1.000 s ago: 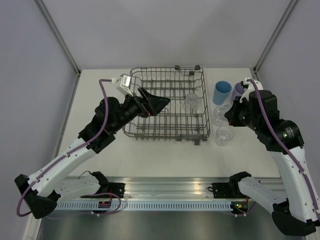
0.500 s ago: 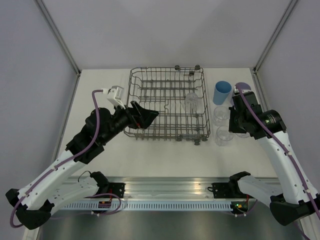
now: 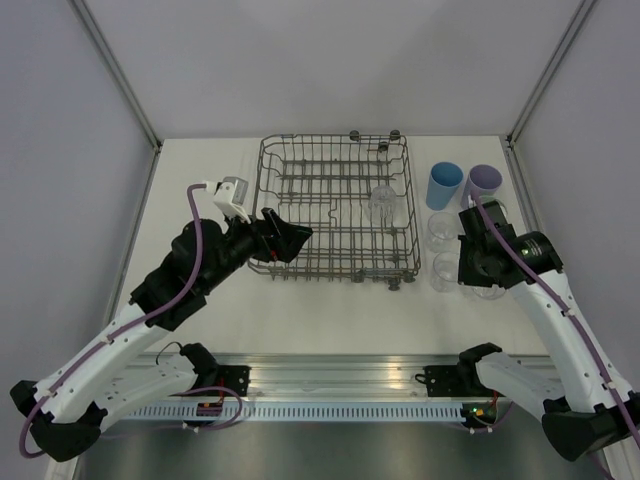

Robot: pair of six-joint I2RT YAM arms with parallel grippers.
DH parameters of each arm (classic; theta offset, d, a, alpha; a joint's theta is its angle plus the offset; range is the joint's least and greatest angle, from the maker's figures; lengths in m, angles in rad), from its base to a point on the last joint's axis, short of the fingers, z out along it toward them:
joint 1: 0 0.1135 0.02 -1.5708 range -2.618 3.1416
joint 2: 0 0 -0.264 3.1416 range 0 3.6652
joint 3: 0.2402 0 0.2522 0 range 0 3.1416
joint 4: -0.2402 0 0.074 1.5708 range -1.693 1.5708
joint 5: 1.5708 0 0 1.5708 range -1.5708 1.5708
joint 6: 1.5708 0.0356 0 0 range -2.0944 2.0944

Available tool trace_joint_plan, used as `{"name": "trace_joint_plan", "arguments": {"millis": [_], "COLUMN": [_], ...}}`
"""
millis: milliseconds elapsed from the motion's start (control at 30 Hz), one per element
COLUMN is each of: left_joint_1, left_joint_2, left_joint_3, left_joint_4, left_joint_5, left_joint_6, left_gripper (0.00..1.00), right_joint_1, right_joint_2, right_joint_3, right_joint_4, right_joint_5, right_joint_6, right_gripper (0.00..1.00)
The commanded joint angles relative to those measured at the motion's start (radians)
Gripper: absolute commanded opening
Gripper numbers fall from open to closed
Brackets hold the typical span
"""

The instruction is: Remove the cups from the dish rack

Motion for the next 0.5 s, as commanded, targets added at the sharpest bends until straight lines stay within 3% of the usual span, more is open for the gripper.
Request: {"name": "trace_joint_plan", "arguments": {"millis": [0, 100, 467], "left_joint_1": [0.003, 0.003, 0.003], "left_joint_2": [-0.002, -0.012, -0.043], "left_joint_3": [-0.004, -0.007, -0.005], "left_joint_4": [0.002, -0.008, -0.046], "left_joint_5": [-0.002, -0.003, -0.014], "left_joint_6": [0.047, 0.055, 0.089], "left_gripper": [1.0, 1.0, 1.0], "right_joint_1": [0.002, -0.003, -0.196], "right_joint_2": [0.009, 0.023, 0.184], "right_joint_3": [-0.026, -0.022, -0.03], "right_joint_4": [0.015, 0.031, 0.207], "right_joint_5": [0.041, 0.179, 0.046], "right_joint_6": [0.035, 0.055, -0.048], "right_gripper": [0.0, 0.0, 0.0]}}
